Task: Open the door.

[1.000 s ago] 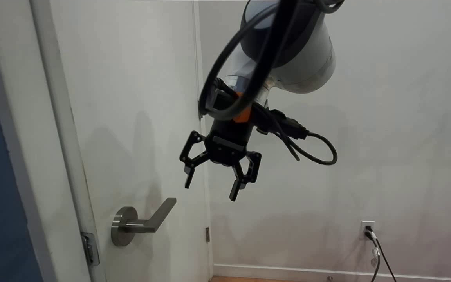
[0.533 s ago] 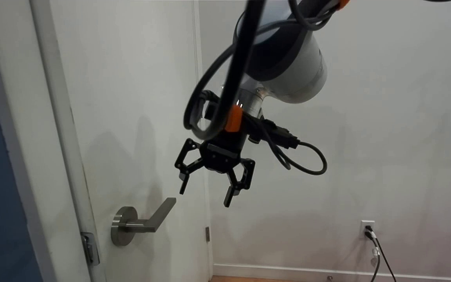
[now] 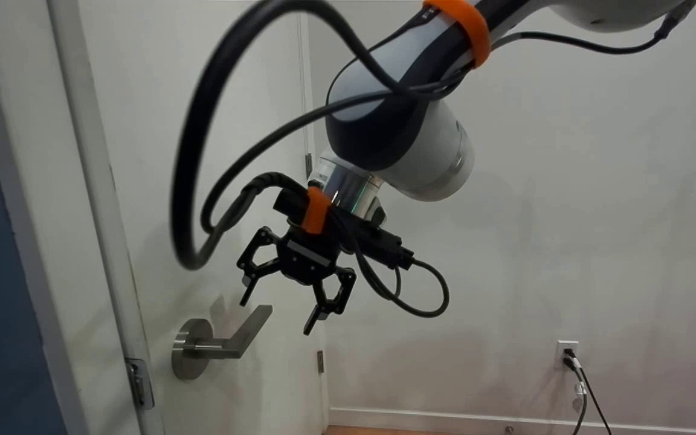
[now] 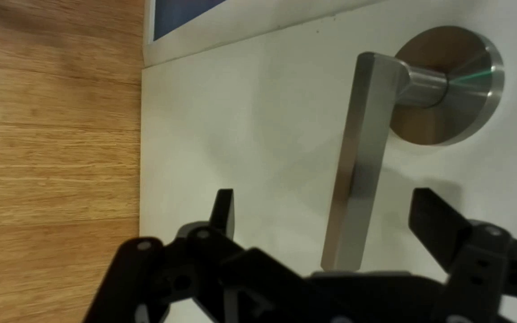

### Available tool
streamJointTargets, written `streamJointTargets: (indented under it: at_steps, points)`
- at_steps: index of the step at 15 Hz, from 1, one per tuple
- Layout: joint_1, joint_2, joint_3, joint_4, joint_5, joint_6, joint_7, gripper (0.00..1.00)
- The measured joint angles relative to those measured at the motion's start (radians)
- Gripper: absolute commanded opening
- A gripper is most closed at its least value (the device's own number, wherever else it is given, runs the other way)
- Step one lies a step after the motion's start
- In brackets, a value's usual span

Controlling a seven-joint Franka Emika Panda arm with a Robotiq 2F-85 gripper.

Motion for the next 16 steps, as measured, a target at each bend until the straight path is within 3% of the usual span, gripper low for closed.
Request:
streamJointTargets:
  at_steps: [8,16]
  points:
    - [0.028,0.109,-0.002,0.047,0.011,0.074,0.002,1.00]
    - [0.030,0.040,-0.066,0.030,0.003,-0.058,0.030,1.00]
